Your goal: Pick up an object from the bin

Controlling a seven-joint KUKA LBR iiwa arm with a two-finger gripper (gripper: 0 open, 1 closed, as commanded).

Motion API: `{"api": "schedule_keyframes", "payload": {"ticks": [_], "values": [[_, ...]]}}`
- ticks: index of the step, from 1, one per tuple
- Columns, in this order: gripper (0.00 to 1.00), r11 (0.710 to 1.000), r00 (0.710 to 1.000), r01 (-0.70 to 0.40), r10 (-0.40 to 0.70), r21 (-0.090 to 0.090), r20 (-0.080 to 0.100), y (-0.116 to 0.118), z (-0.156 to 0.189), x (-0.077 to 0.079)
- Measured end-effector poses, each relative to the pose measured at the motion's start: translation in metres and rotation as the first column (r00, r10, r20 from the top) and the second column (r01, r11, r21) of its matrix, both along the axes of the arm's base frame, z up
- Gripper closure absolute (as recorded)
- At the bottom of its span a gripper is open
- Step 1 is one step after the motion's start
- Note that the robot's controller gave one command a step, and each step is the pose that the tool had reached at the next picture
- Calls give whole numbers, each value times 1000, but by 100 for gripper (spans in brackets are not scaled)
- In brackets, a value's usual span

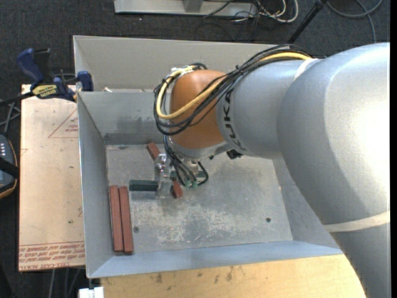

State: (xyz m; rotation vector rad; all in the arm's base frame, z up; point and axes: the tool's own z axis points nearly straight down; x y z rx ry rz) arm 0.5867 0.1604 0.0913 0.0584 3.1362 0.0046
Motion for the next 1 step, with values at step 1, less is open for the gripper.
{"api": "schedule_keyframes", "payload": {"ticks": [1], "values": [[100, 1000, 1000, 0, 0, -1, -3, 0, 9, 0]]}}
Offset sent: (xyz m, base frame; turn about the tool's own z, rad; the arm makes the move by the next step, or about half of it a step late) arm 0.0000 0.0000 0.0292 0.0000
